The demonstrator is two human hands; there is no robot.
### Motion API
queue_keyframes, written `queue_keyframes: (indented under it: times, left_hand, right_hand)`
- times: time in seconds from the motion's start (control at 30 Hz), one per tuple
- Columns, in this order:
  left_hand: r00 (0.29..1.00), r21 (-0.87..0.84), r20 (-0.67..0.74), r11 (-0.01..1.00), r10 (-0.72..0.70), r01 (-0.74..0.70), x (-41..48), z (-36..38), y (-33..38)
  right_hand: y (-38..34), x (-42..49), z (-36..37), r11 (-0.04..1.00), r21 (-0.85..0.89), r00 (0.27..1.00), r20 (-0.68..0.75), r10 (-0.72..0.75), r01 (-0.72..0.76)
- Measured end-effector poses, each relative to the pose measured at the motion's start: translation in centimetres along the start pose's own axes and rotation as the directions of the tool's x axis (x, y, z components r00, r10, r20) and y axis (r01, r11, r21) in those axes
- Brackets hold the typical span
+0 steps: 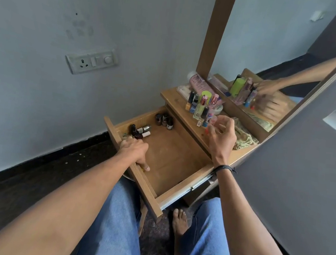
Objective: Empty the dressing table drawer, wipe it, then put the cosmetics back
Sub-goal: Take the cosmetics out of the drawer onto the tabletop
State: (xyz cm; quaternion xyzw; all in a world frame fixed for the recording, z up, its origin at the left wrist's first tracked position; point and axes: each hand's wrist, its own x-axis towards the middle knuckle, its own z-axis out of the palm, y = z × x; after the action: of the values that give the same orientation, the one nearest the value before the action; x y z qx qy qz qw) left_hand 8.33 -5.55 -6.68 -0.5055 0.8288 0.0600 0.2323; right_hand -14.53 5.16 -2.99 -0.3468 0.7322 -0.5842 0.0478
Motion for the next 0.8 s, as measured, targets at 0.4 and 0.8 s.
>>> queue_keyframes:
  times: [0.4,0.8]
  left_hand:
    - [0.992,0.019,0.112,0.998,0.050,-0.053,0.0,-0.8,0.0]
    - [0.966,-0.395,0.021,0.890,0.256,-0.227,-0.2,-4.5,-1.0]
  right_hand:
    - [1.4,1.1,0.4,0.991,-0.111,0.991,0.105,0.081,-0.069]
    - [1.4,1.0,0.3,0.991,-0.107,0.988,0.127,0.092,-0.079]
